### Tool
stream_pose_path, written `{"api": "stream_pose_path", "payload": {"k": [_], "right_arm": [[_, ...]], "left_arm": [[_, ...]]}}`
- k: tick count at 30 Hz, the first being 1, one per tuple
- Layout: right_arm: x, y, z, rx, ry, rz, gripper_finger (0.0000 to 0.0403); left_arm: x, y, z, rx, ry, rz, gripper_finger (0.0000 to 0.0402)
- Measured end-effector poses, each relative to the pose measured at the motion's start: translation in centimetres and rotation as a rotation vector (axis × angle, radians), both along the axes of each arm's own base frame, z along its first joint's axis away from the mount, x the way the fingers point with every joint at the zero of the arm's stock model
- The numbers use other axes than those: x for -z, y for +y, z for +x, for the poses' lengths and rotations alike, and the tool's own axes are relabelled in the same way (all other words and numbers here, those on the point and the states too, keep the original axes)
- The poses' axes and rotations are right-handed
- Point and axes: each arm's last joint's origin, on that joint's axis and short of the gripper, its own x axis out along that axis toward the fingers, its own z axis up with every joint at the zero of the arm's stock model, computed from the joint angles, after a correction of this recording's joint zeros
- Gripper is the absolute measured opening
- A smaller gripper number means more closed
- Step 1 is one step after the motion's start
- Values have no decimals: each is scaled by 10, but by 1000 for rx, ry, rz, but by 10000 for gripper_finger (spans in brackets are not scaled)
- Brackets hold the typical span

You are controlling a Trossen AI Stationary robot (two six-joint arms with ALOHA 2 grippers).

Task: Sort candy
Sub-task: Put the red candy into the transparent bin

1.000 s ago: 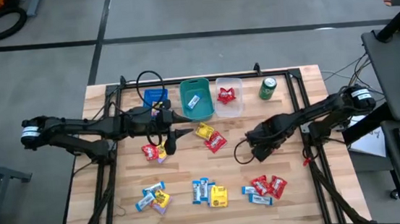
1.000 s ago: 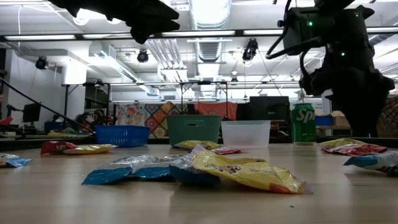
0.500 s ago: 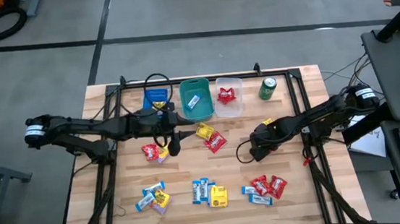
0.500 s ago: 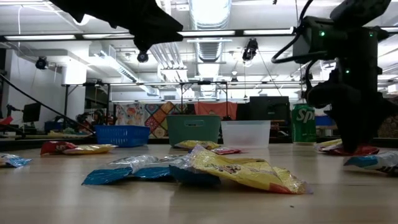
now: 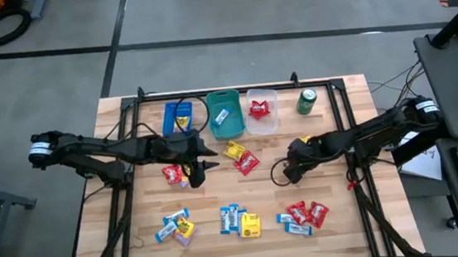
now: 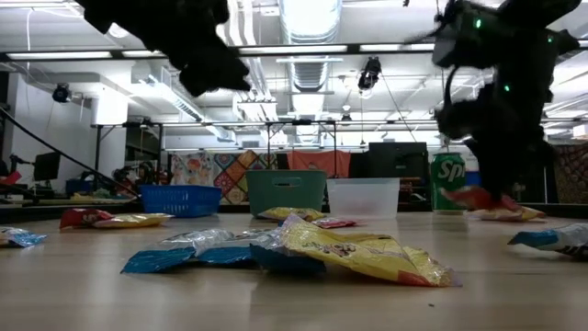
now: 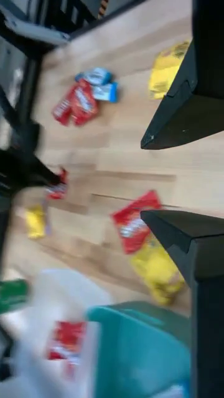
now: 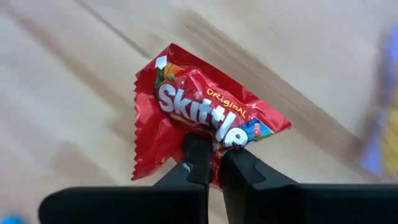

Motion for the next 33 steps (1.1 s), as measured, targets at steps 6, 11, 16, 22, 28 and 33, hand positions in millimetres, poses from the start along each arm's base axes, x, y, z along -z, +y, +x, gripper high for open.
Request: {"api": "stream_pose_path", "payload": {"k": [6,11,16,22,28,33], "right_arm": [[-19,-1,20,-101,-289,-77,13],[-31,-7,36,-157,-480,-156,13],[-39,-18,43,-159,-569,-279,12],[-45,-53,44,-47,-597,-404,12],[-53,-97,38,83,-566,-491,12],[-60,-127,30,170,-546,-551,12]], "left_arm": [[8,0,-5,-48,98,-69,153],[9,0,-6,-74,110,-105,152],[14,-6,-10,-101,169,-166,153],[14,-28,-13,-93,176,-175,153],[14,-47,-16,-111,163,-153,153],[14,-56,-18,-124,151,-140,153]]}}
